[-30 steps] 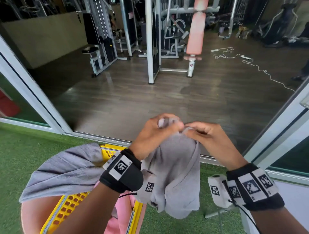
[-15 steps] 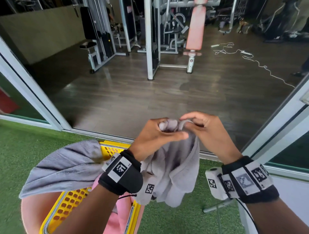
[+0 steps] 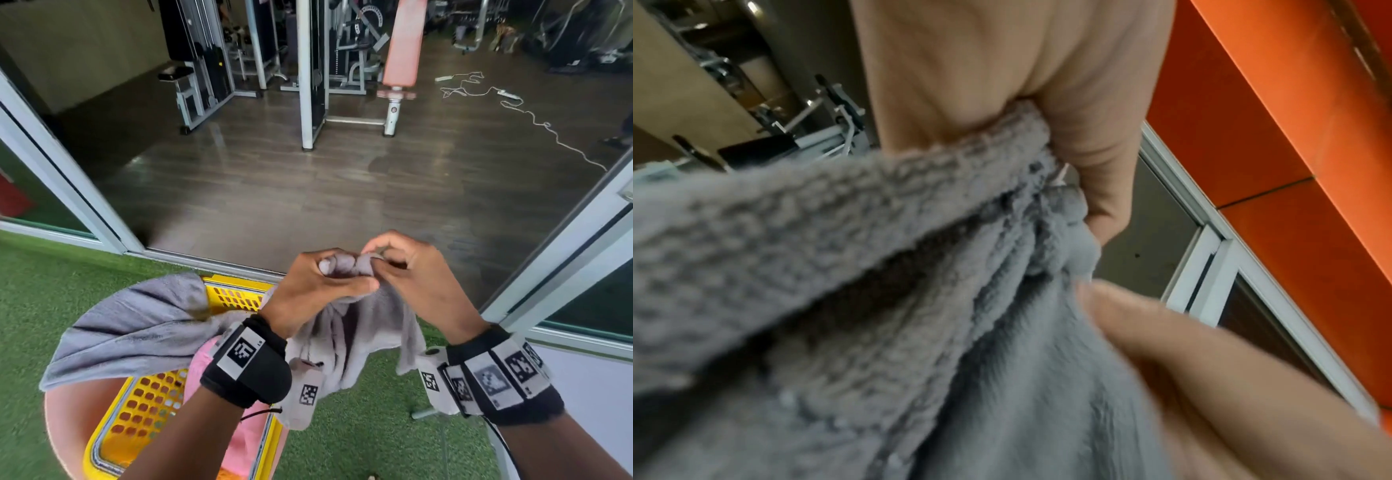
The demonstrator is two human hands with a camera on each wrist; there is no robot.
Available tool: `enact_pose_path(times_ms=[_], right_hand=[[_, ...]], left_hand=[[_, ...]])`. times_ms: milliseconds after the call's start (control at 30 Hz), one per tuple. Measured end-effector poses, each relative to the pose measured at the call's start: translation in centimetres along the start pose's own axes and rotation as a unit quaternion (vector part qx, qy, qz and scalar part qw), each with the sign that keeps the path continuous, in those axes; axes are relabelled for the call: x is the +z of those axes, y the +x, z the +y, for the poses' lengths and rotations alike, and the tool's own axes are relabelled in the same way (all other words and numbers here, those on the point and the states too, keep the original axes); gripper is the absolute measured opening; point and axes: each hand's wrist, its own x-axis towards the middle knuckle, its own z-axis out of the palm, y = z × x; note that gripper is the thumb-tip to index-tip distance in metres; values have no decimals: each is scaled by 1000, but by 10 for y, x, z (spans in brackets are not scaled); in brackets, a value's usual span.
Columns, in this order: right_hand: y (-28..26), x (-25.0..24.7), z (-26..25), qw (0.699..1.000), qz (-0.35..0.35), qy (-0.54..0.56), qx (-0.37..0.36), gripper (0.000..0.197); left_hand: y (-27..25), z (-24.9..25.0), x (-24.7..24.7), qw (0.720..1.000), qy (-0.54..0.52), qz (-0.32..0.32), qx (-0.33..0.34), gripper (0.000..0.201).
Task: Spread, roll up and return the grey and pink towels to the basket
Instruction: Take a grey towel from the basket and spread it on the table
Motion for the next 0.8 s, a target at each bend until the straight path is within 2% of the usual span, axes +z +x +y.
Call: enact_pose_path(times_ms=[100,200,267,300,367,467,533,600,667,733,800], right_hand=[[-8,6,8,999,-16,-33,16,6],[-24,12,23,993,-77,-66,58,7],[-30,15,30,992,-78,-76,67,9],[-31,16,29,993,-66,-71,61,9],[-29,17,20,997,-47,-52,38,11],[-23,25,1,998,-54,-38,0,18],[-19,31,-7,999,-49,-4,6,15],[-19,33,-8,998,-61,-3,24,14],[-26,33,-1,992,-113,-32,45,12],[-37,34,13,985,-153,-41,65,10],[-51,36,32,981,-165,-31,93,10]], left_hand=[[1,-9,-6,998,27,58,15,29],[-4,-7,-21,991,-5,133,30,18],[-4,-9,-32,983,-31,179,24,7],[-5,-13,-35,981,-39,186,27,8],[-8,-19,-36,986,-18,167,21,17],[-17,-27,-30,998,-13,54,-20,35],[-22,-31,-22,1000,4,3,-29,29],[-23,-37,-22,999,11,30,-30,11],[-28,-43,-24,997,0,73,-27,28],[-36,-49,-31,993,-36,103,-42,22],[-47,-58,-37,990,-71,112,-54,39]])
